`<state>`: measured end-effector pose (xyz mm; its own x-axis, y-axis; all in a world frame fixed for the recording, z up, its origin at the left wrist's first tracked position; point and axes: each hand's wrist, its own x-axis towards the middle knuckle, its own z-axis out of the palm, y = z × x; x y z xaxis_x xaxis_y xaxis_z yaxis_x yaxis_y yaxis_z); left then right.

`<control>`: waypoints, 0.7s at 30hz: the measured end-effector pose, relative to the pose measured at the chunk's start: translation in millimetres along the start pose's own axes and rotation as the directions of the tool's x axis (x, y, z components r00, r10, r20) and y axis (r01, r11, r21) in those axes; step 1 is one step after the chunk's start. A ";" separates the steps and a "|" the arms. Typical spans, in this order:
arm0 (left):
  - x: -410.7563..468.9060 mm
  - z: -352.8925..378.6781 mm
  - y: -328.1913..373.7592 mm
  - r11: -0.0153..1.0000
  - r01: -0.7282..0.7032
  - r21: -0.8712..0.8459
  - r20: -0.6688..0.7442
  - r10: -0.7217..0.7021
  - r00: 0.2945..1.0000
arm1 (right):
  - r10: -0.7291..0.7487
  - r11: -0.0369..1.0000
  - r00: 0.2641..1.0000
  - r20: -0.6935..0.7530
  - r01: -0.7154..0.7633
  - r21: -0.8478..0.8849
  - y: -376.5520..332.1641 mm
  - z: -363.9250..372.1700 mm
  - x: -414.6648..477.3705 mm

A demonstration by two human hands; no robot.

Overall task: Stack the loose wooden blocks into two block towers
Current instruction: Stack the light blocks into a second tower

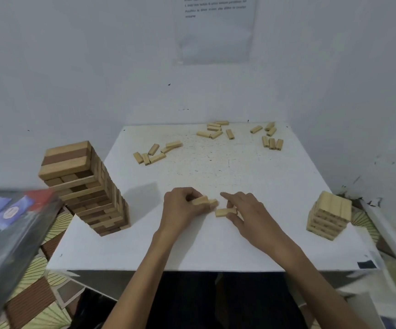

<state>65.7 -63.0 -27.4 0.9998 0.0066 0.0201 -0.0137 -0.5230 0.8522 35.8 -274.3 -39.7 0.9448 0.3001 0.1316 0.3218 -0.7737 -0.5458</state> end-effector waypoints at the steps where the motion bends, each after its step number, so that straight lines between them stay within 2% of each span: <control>1: -2.1 1.0 1.5 1.000 -0.007 -0.001 0.024 0.007 1.000 | -0.001 1.000 1.000 0.015 0.001 0.010 0.9 -2.1 -2.6; 7: -2.4 -5.3 11.9 0.995 -0.014 0.099 0.147 -0.001 0.989 | -0.037 0.998 0.999 0.035 0.035 0.052 5.7 -6.7 -8.6; 10: 1.1 -9.0 12.1 0.960 -0.123 0.253 0.128 0.093 0.987 | -0.037 0.999 0.999 0.018 0.037 0.007 6.8 -9.0 -7.6; 13: -4.1 -13.2 8.5 0.886 -0.202 0.417 0.114 0.169 0.979 | -0.010 0.997 0.998 0.070 0.015 -0.075 7.5 -13.2 -2.8; 17: -9.4 -12.4 -3.4 0.893 -0.228 0.388 0.163 0.177 0.971 | -0.022 0.996 0.991 0.130 0.032 -0.081 6.5 -14.5 1.8; 21: -10.4 -12.0 -12.9 0.905 -0.240 0.350 0.136 0.205 0.969 | -0.053 0.996 0.991 0.121 0.061 -0.066 5.9 -10.9 7.0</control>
<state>55.3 -46.1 -32.4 0.9685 -0.2166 0.1230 -0.2471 -0.7735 0.5836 45.0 -282.8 -33.0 0.9122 0.4054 0.0594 0.3820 -0.7891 -0.4810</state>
